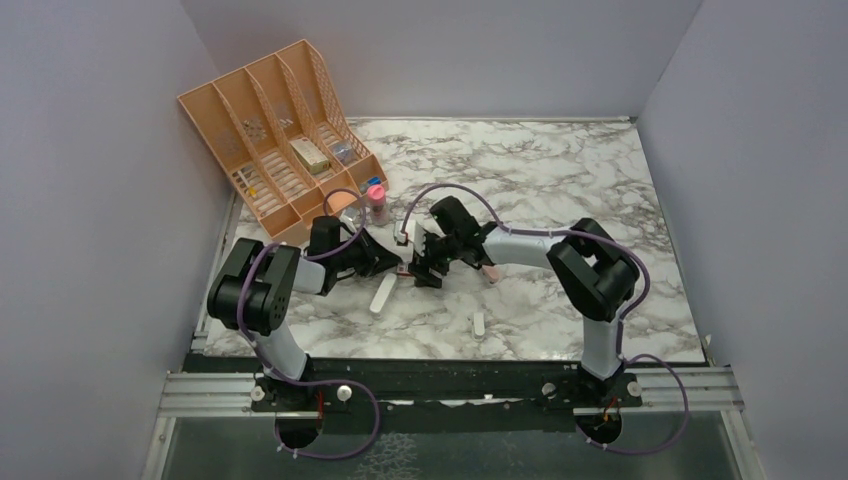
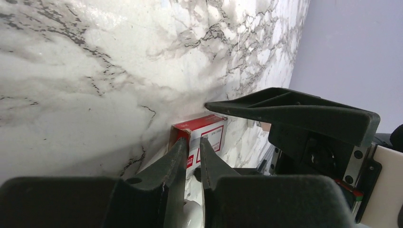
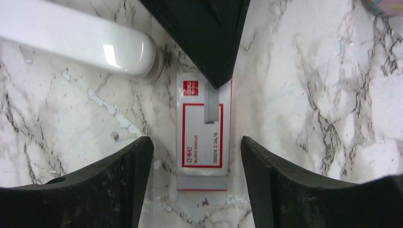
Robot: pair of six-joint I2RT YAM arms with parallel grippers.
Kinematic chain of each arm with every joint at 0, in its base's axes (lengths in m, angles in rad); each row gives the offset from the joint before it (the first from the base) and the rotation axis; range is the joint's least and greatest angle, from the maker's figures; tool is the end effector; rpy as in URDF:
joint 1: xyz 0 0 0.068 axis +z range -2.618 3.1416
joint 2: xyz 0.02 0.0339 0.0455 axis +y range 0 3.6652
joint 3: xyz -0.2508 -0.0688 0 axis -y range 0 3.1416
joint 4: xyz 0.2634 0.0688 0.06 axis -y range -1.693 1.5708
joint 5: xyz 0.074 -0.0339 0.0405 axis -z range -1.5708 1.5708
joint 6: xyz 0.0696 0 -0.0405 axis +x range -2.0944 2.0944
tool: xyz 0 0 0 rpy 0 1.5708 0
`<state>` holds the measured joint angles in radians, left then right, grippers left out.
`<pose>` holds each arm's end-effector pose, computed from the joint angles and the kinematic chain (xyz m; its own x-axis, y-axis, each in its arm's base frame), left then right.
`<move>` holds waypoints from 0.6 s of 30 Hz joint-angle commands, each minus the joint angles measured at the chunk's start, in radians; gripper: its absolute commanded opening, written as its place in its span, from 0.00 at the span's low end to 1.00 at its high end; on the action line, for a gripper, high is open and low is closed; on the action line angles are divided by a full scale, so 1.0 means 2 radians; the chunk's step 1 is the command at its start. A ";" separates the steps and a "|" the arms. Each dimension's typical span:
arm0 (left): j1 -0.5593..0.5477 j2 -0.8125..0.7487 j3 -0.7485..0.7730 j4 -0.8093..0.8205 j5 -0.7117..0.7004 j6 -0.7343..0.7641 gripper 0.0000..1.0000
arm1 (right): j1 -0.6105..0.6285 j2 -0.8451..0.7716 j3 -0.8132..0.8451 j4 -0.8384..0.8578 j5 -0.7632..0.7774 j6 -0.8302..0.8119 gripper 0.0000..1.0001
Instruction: Load the staples into the stapler
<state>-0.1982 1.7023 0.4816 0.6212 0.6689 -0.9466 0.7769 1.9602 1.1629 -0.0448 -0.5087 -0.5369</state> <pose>0.2913 -0.1025 0.0627 -0.8560 -0.4774 -0.1986 -0.0652 0.4808 -0.8744 0.2842 0.3270 0.0984 -0.0257 -0.6517 -0.7580 -0.9970 0.0723 -0.0284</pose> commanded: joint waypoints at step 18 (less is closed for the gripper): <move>0.003 0.013 0.003 0.018 0.013 0.008 0.13 | -0.015 -0.031 -0.017 -0.085 0.033 -0.028 0.67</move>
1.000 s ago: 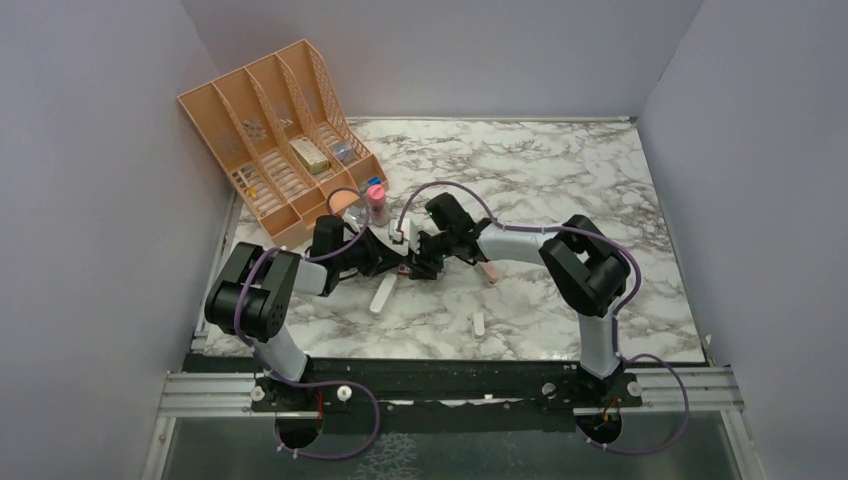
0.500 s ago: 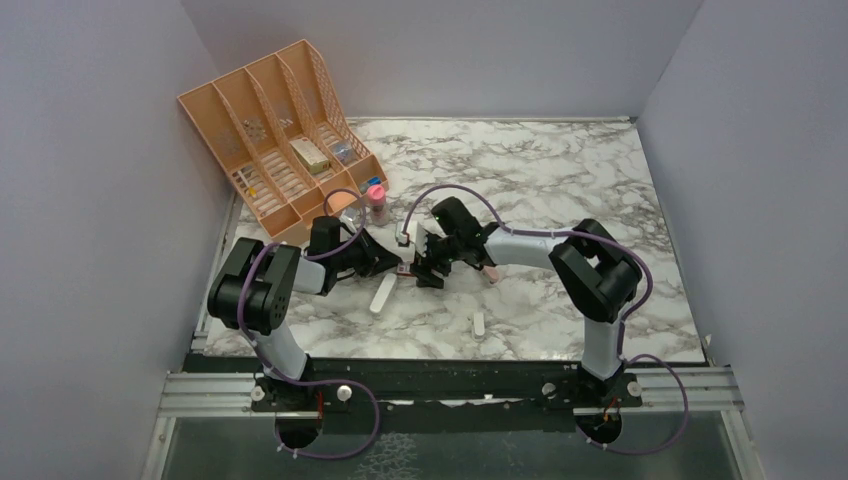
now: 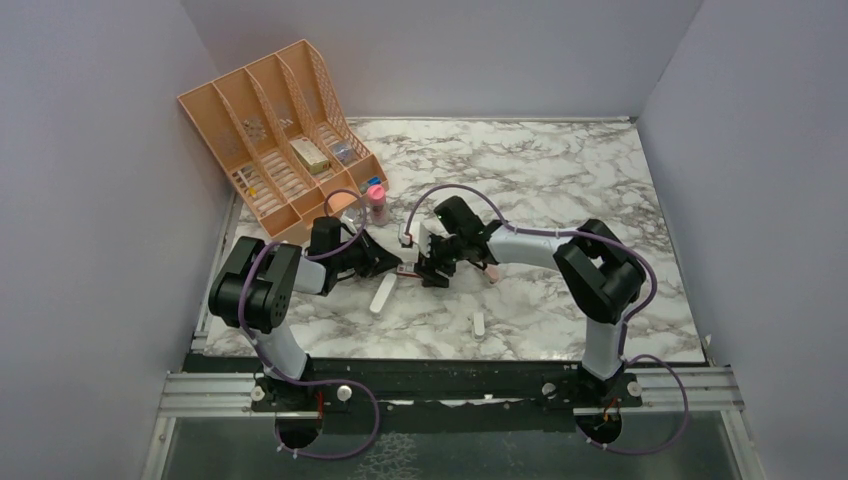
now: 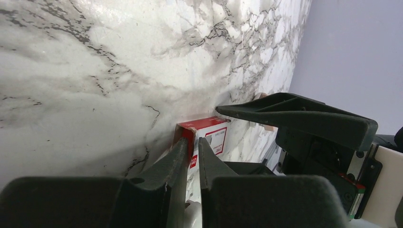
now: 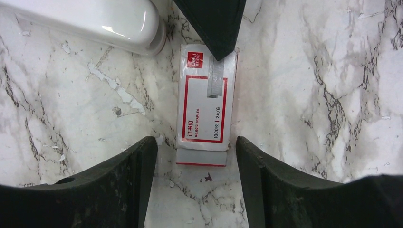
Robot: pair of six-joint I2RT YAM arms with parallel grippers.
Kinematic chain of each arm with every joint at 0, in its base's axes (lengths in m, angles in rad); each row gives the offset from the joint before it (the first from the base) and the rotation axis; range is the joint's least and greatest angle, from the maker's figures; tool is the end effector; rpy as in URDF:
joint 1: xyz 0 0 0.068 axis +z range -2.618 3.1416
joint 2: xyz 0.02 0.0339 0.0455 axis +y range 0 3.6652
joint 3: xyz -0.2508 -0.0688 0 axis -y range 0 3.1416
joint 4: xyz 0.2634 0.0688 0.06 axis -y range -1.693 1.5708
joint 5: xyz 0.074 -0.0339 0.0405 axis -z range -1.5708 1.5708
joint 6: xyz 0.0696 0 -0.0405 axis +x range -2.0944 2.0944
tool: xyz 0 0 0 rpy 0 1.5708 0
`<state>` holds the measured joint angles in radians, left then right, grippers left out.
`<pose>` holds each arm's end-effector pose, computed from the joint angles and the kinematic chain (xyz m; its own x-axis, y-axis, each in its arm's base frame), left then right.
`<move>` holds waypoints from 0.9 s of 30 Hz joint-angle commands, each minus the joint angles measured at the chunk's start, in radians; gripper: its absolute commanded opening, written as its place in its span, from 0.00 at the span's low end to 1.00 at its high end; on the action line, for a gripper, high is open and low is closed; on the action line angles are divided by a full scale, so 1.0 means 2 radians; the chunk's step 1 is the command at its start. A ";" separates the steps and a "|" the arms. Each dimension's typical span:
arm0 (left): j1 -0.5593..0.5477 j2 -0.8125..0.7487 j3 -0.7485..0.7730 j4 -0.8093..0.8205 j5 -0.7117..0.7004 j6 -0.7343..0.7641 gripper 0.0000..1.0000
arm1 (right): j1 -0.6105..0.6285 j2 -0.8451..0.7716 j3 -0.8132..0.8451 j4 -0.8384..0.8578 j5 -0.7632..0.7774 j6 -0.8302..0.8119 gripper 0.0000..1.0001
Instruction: Load the staples into the stapler
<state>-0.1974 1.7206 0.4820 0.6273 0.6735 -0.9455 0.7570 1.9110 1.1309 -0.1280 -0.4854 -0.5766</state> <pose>0.2908 -0.1024 0.0584 -0.8598 -0.4743 -0.1891 -0.0734 0.4813 -0.8735 0.2805 0.3097 0.1004 -0.0355 -0.6969 -0.7163 -0.9965 0.0786 -0.0271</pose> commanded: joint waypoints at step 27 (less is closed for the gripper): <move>0.032 -0.030 0.009 -0.016 0.010 0.036 0.00 | -0.010 -0.011 -0.004 -0.059 0.052 -0.032 0.40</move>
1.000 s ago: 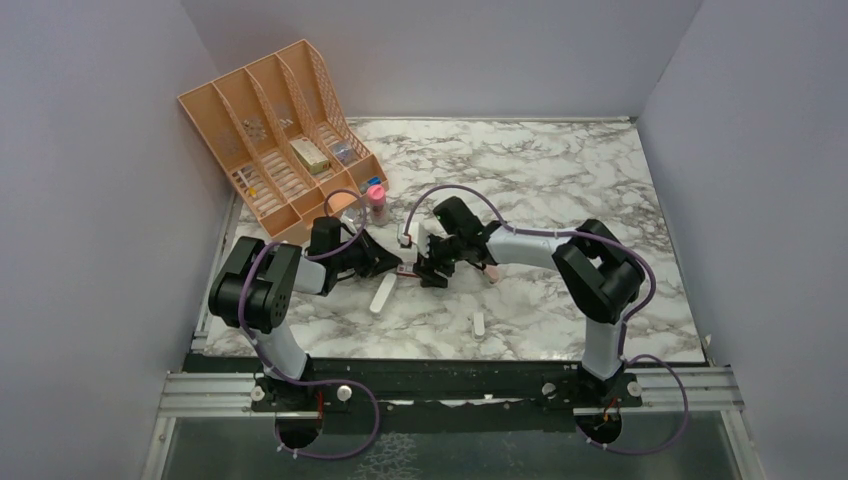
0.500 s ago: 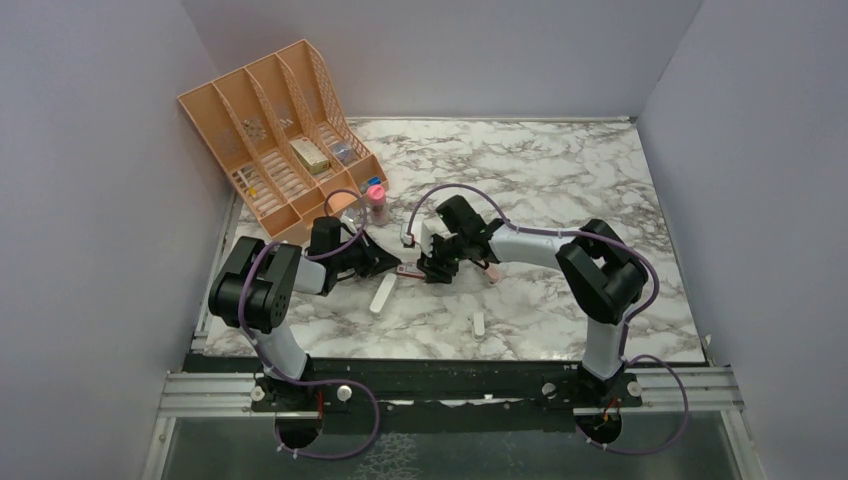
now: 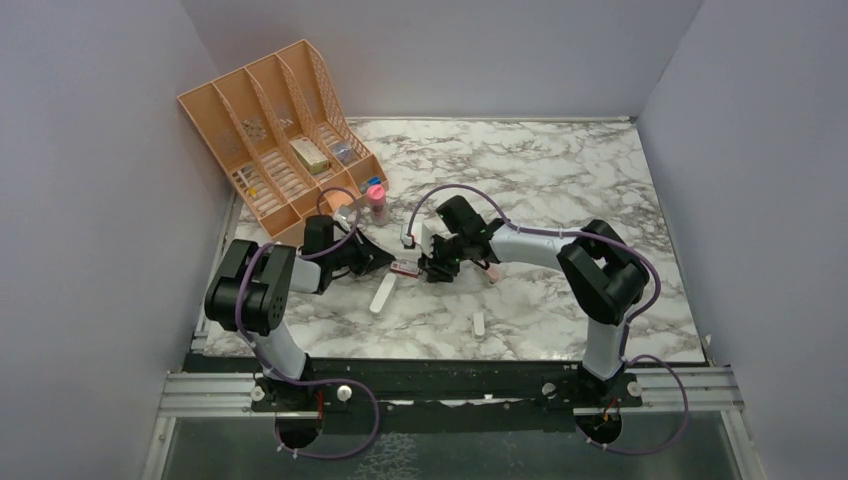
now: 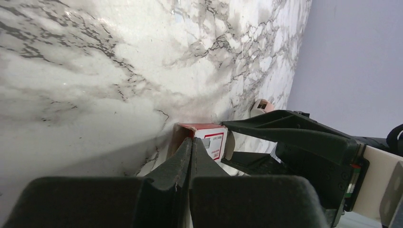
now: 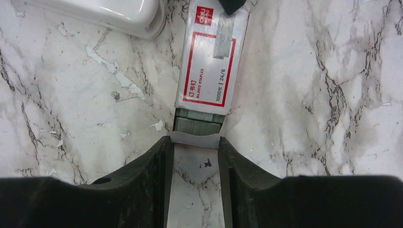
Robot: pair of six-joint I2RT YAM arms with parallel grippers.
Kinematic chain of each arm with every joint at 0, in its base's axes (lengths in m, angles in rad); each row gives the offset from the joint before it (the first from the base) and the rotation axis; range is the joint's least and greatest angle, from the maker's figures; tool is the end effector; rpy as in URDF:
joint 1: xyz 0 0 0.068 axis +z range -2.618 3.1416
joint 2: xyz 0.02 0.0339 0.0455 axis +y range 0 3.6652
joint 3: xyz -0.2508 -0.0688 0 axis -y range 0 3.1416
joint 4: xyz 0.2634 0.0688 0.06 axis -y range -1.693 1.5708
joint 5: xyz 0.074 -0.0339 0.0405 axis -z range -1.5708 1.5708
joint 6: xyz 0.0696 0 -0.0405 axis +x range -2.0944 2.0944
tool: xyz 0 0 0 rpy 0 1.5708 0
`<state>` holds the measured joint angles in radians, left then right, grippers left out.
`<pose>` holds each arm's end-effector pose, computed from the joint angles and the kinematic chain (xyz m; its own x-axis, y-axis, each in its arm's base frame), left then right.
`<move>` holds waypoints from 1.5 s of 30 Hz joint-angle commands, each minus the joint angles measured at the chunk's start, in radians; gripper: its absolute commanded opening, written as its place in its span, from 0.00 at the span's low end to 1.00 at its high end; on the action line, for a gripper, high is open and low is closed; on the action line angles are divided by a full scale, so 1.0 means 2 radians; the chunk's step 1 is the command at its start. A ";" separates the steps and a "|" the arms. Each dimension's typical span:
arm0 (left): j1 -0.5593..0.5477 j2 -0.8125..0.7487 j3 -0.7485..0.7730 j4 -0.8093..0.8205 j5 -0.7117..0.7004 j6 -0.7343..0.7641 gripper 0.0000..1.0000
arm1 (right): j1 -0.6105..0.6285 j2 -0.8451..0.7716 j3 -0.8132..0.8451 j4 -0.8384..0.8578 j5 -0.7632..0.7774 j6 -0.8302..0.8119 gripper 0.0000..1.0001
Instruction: Load the staples into the stapler
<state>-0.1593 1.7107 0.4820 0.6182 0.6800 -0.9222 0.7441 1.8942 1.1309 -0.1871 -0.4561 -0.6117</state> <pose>0.2940 -0.0916 0.0604 -0.8456 -0.4918 -0.2077 -0.0693 0.4869 -0.8707 0.2815 0.3008 0.1015 -0.0327 -0.7309 -0.6817 -0.9958 0.0823 -0.0405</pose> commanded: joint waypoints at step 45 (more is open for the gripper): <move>0.029 -0.033 0.057 -0.131 -0.018 0.085 0.35 | -0.017 0.037 0.026 0.024 -0.024 0.029 0.54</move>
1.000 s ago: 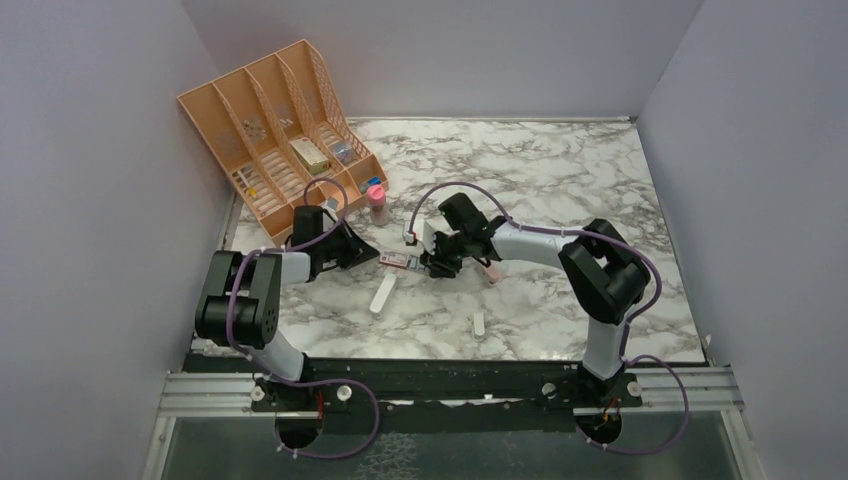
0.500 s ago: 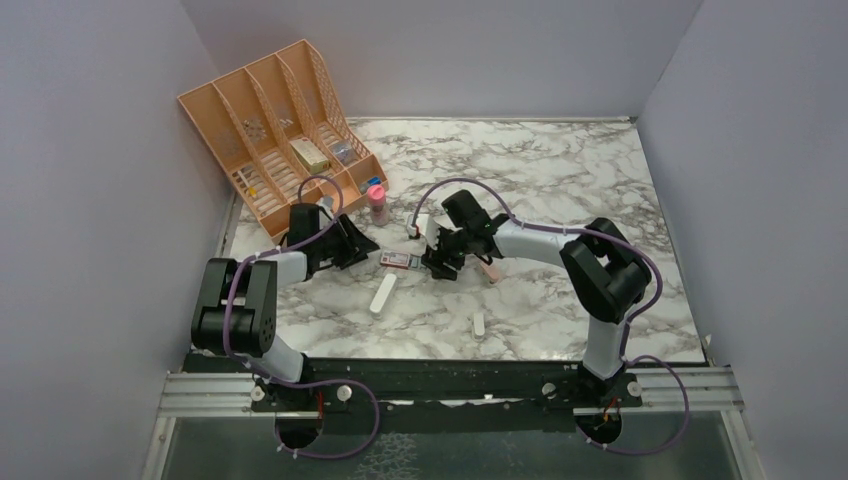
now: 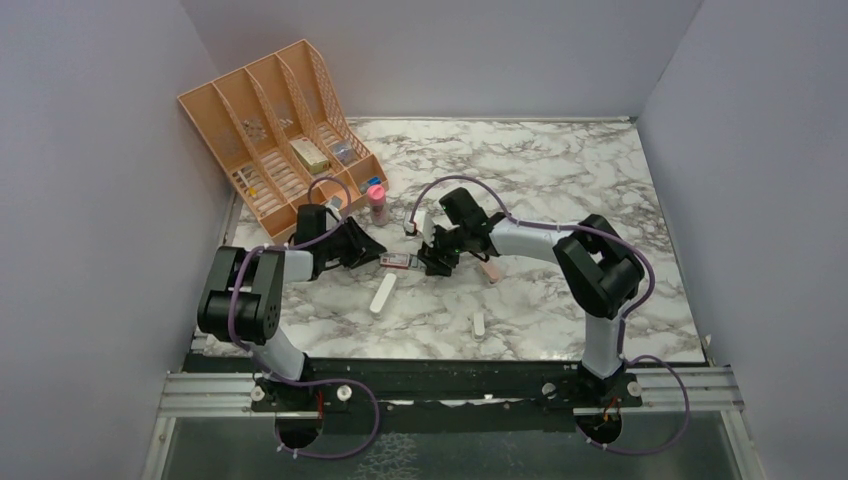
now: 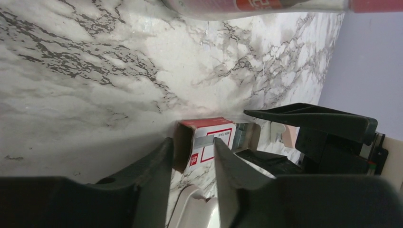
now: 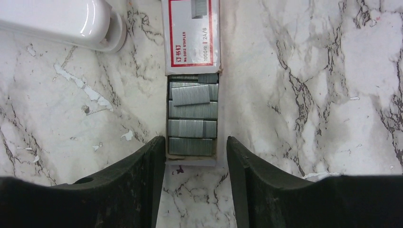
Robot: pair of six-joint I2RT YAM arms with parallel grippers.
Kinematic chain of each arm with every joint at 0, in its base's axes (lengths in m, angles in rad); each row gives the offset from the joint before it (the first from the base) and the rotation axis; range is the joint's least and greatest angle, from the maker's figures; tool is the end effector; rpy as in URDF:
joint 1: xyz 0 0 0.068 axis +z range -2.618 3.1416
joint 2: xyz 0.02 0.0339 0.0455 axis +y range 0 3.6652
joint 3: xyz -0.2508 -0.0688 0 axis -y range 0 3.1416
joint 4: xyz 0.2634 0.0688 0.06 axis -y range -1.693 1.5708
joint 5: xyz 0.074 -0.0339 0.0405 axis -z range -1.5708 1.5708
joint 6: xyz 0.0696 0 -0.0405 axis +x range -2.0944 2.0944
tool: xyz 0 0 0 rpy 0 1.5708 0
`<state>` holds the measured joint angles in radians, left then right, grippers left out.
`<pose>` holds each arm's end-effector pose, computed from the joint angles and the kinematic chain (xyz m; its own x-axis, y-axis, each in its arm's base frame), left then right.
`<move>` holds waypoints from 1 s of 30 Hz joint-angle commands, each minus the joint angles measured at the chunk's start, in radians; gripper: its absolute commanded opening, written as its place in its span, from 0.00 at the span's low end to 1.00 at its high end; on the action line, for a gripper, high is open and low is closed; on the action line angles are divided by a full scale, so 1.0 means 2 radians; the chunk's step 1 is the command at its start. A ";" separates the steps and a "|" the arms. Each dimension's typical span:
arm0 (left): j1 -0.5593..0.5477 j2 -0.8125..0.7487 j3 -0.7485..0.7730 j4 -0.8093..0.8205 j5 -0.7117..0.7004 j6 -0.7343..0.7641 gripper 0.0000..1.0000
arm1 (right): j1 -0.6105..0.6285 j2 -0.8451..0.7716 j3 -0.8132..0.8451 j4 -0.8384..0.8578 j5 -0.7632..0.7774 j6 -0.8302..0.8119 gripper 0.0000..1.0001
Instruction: Load the staples into the stapler
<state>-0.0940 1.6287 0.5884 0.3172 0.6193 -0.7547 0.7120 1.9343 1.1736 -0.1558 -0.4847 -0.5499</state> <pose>0.3123 -0.0700 0.0806 -0.8291 -0.4821 -0.2830 -0.0800 0.6034 -0.7934 0.2997 0.3015 0.1022 -0.0978 -0.6952 -0.7121 -0.9898 0.1422 -0.0028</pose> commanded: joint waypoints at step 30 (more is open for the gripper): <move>0.020 -0.063 0.018 -0.095 -0.044 0.073 0.17 | -0.001 0.006 -0.012 0.027 0.016 0.003 0.45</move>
<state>-0.0551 1.4879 0.6319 0.1036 0.4633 -0.6075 0.7120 1.9373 1.1603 -0.1059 -0.4797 -0.5491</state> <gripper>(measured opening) 0.015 0.443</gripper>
